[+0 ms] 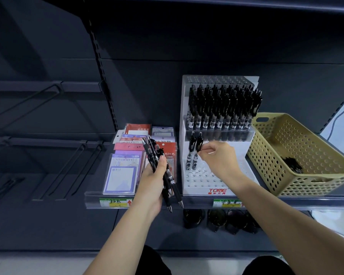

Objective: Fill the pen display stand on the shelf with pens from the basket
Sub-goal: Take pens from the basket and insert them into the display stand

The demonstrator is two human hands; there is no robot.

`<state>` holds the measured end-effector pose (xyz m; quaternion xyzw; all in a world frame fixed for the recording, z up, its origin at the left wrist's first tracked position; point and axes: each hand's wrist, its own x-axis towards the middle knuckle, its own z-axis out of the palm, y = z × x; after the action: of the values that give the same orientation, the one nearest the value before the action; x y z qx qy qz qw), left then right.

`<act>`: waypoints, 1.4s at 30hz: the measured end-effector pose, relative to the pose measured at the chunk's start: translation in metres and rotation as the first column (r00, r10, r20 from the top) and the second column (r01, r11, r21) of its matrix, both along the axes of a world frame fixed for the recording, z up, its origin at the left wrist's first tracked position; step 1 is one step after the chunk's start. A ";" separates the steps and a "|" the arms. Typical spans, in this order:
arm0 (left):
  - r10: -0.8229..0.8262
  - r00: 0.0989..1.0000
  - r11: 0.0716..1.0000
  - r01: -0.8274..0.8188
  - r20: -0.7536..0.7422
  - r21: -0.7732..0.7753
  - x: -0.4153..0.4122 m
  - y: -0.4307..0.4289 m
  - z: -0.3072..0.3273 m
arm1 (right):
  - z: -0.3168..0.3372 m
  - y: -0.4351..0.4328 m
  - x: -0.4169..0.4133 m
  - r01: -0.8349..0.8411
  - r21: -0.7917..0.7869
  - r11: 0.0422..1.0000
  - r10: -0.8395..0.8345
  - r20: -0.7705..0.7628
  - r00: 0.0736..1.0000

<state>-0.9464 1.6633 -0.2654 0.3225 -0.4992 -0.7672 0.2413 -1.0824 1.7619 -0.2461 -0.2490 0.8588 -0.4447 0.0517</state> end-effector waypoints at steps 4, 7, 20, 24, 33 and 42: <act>-0.033 0.999 0.999 0.033 0.022 -0.019 0.000 0.004 0.001 | 0.003 0.009 0.005 0.015 -0.050 0.999 -0.012 0.045 0.999; -0.064 0.997 0.997 0.065 0.034 -0.039 -0.003 0.008 0.000 | 0.009 0.015 0.017 -0.020 -0.125 0.992 0.033 0.101 0.994; -0.171 0.984 0.953 0.179 0.053 -0.245 -0.004 0.025 0.005 | 0.018 0.021 0.044 -0.322 -0.203 0.925 0.375 0.329 0.867; -0.251 0.965 0.941 0.261 0.069 -0.218 -0.003 0.026 0.002 | 0.018 0.024 0.044 -0.311 -0.201 0.929 0.364 0.335 0.869; -0.251 0.960 0.949 0.269 0.124 -0.166 -0.003 0.029 -0.002 | 0.016 0.035 0.041 -0.252 -0.196 0.948 0.311 0.389 0.867; -0.129 0.979 0.968 0.159 0.158 -0.192 0.002 0.018 0.001 | 0.056 0.045 -0.003 0.057 -0.391 0.919 0.018 0.187 0.982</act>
<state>-0.9439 1.6813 -0.2642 0.3136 -0.6135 -0.7021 0.1798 -1.0856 1.8070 -0.1903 -0.2029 0.7454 -0.6304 0.0761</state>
